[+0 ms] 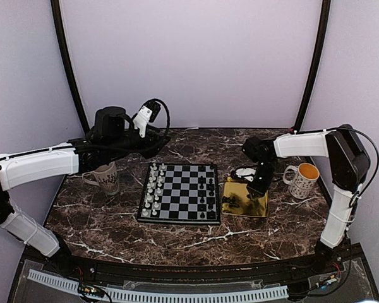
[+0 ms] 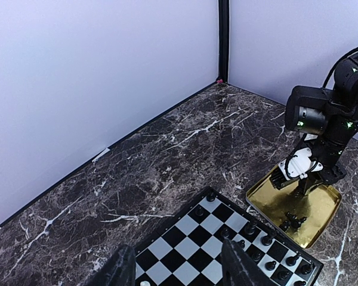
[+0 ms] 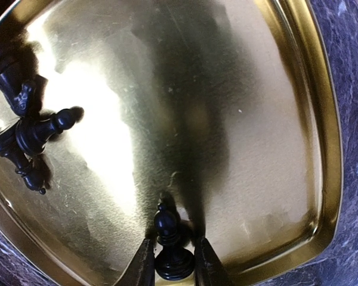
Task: Set up the chess pieces on the board
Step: Pick up the bishop from the storage box, then pass from the right arm to the left
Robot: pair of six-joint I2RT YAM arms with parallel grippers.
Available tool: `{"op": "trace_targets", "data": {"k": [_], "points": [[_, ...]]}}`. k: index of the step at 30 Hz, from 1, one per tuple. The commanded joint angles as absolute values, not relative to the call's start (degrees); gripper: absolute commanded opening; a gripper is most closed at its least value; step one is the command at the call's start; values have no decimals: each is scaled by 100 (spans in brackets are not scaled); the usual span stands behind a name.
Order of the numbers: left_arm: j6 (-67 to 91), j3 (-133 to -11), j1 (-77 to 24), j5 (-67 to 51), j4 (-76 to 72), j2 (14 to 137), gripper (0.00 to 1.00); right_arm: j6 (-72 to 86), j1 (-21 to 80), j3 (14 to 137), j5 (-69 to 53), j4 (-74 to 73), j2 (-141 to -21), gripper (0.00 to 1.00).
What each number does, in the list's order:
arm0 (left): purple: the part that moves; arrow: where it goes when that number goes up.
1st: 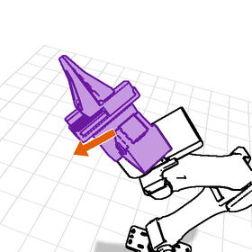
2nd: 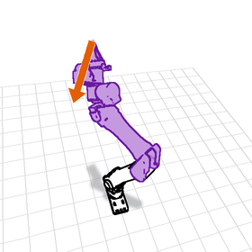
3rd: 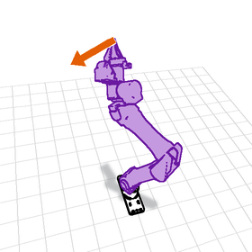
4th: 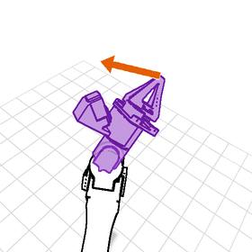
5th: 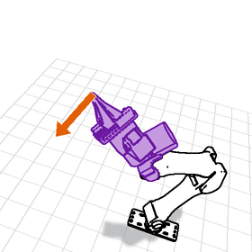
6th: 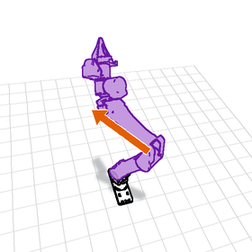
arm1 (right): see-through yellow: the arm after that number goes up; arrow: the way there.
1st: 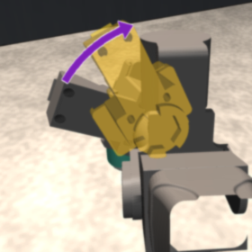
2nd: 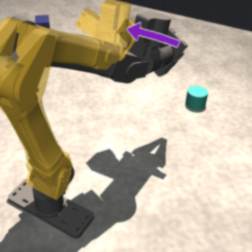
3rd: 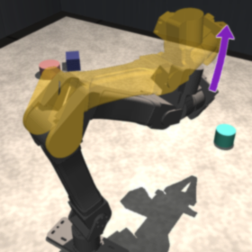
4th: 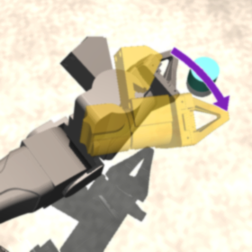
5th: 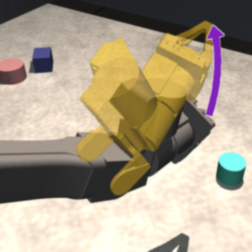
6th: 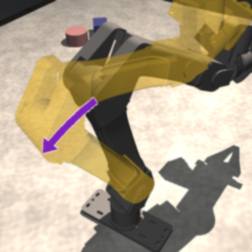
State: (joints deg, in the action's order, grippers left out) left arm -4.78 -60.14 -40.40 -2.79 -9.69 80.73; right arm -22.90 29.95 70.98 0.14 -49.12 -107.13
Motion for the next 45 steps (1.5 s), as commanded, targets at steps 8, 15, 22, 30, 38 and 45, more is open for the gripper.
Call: {"op": "trace_targets", "data": {"k": [8, 15, 22, 30, 38, 45], "points": [[-482, -6069, -4087, -438, -893, 8198, 51, -2366, 2648, 7361, -900, -4900, -10057, 14], [249, -6691, -4265, -1180, -497, 8860, 50, -2633, 2427, 7205, -3149, -4222, -9258, 13], [1385, -7763, -4696, -1850, -50, 9736, 49, -2434, 2441, 7031, -4406, -3585, -9181, 13], [2630, -8175, -4938, -2525, -882, 10580, 46, -2313, 2536, 6855, -4679, -3373, -9179, 13], [2917, -8520, -5036, -2749, -1076, 11121, 46, -2389, 2606, 6726, -4591, -3356, -8993, 13], [3171, -8613, -5062, -3185, -1324, 11367, 42, -2348, 2637, 6777, -4556, -3373, -9042, 14]]}}
